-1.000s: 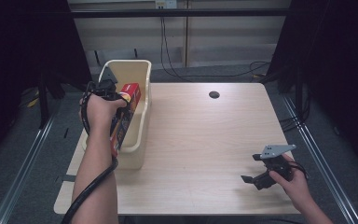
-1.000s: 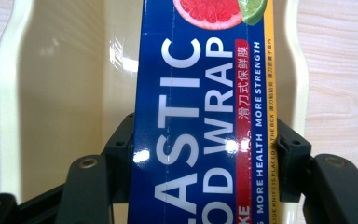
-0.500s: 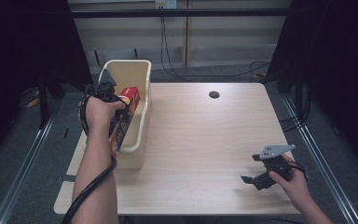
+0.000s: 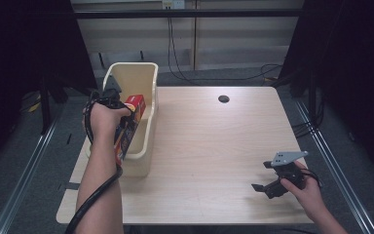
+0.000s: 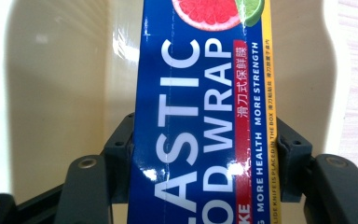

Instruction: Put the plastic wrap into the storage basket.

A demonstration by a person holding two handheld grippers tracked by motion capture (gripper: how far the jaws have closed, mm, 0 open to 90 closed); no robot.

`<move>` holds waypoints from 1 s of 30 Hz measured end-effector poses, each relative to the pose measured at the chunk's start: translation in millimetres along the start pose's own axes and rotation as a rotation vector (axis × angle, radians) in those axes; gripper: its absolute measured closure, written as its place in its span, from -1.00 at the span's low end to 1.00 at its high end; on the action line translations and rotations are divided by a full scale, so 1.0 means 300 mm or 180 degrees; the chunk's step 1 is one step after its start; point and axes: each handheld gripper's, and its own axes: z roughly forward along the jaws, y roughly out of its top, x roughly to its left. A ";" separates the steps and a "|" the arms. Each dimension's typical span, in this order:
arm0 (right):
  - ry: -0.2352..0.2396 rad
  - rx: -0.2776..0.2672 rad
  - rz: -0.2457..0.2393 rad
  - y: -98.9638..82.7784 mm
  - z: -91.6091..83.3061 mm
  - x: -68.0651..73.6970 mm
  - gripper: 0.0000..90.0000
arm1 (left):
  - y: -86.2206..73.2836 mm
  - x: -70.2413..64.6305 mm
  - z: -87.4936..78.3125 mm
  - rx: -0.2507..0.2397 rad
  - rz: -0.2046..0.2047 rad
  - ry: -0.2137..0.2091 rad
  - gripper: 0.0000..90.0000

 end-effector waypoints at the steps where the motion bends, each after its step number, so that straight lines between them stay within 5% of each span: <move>1: 0.0002 0.0000 0.0002 0.000 0.000 0.000 -0.94 | 0.001 0.000 0.002 0.0006 0.0015 0.0019 -0.12; 15: 0.0005 -0.0006 0.0020 -0.003 -0.002 -0.003 -0.94 | 0.012 0.002 0.025 0.0147 0.0042 0.0064 -0.13; 25: -0.0011 0.0008 0.0003 -0.003 -0.001 -0.002 -0.94 | 0.017 -0.002 0.019 0.0153 -0.0052 0.0081 -0.18; 30: 0.0005 0.0013 0.0009 -0.003 0.000 0.000 -0.94 | 0.021 -0.012 -0.025 -0.0046 -0.0056 0.0070 -0.18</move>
